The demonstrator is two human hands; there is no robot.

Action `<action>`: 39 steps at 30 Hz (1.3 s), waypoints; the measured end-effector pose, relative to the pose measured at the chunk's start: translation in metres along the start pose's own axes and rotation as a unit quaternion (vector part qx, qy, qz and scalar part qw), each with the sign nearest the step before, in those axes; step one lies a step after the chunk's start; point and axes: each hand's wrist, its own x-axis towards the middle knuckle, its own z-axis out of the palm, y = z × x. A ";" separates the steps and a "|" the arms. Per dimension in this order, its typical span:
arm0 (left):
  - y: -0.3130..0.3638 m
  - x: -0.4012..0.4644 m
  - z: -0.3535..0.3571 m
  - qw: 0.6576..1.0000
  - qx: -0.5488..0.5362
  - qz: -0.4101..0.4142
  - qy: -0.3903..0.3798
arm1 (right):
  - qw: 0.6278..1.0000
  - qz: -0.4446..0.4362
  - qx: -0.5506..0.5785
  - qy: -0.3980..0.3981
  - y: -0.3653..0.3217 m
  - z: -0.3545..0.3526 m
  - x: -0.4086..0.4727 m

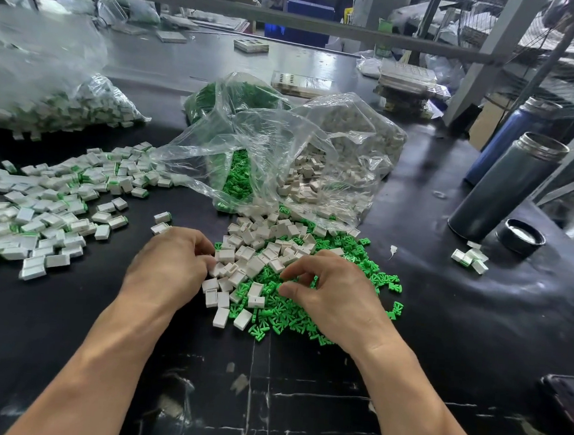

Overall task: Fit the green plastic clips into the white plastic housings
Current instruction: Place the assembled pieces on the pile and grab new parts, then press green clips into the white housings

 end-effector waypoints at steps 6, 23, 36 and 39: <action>0.002 -0.003 -0.001 1.000 -0.023 -0.001 0.012 | 0.998 -0.016 -0.058 0.008 -0.004 0.007 0.000; 0.039 -0.033 0.021 0.835 -0.539 0.067 -0.088 | 0.998 -0.026 -0.017 0.056 -0.005 0.008 0.000; 0.046 -0.038 0.030 0.847 -0.510 0.121 -0.090 | 0.877 -0.007 0.459 0.143 -0.004 0.005 0.005; 0.047 -0.040 0.031 0.843 -0.514 0.130 -0.088 | 0.869 -0.017 0.476 0.132 -0.003 0.007 0.005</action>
